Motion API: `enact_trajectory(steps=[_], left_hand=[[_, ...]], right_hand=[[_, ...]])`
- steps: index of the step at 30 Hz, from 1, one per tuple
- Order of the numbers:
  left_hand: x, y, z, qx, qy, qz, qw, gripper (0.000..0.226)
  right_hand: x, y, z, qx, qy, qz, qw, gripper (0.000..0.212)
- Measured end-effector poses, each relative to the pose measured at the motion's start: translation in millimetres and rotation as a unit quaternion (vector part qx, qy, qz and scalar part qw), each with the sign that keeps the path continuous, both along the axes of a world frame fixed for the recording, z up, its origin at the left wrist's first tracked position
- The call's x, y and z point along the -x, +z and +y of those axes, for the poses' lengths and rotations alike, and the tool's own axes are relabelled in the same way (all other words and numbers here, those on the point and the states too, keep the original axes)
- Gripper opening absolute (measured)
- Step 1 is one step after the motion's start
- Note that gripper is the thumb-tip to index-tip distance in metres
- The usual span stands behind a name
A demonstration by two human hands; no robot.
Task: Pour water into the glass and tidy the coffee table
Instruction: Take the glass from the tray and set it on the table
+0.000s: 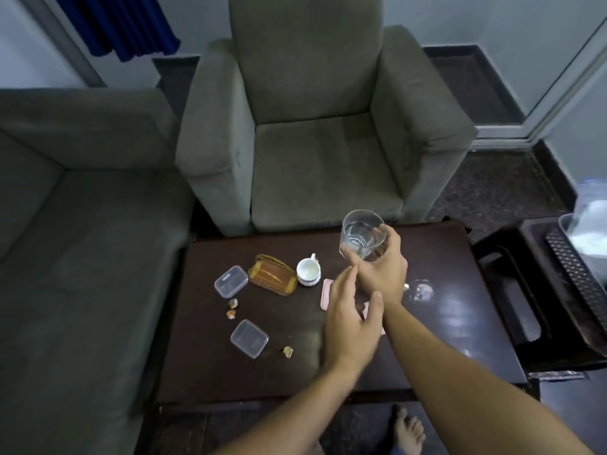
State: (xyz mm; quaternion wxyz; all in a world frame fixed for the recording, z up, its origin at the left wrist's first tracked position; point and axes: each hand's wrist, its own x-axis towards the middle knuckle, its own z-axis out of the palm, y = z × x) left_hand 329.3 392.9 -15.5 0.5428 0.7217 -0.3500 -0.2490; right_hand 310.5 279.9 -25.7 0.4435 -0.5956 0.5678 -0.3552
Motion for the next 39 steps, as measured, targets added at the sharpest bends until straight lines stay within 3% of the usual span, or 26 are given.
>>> enact_trajectory(steps=[5, 18, 39], left_hand=[[-16, -28, 39, -0.031, 0.035, 0.019, 0.999, 0.057], [-30, -112, 107, -0.094, 0.129, 0.062, 0.985, 0.025], [-41, -167, 112, -0.139, 0.142, 0.068, 0.978, 0.031]], right_hand=[[-16, -30, 37, -0.007, 0.035, 0.02, 0.999, 0.085], [-20, -131, 112, -0.063, 0.132, 0.093, 0.985, 0.072], [-31, -194, 115, -0.091, 0.157, 0.1, 0.978, 0.077]])
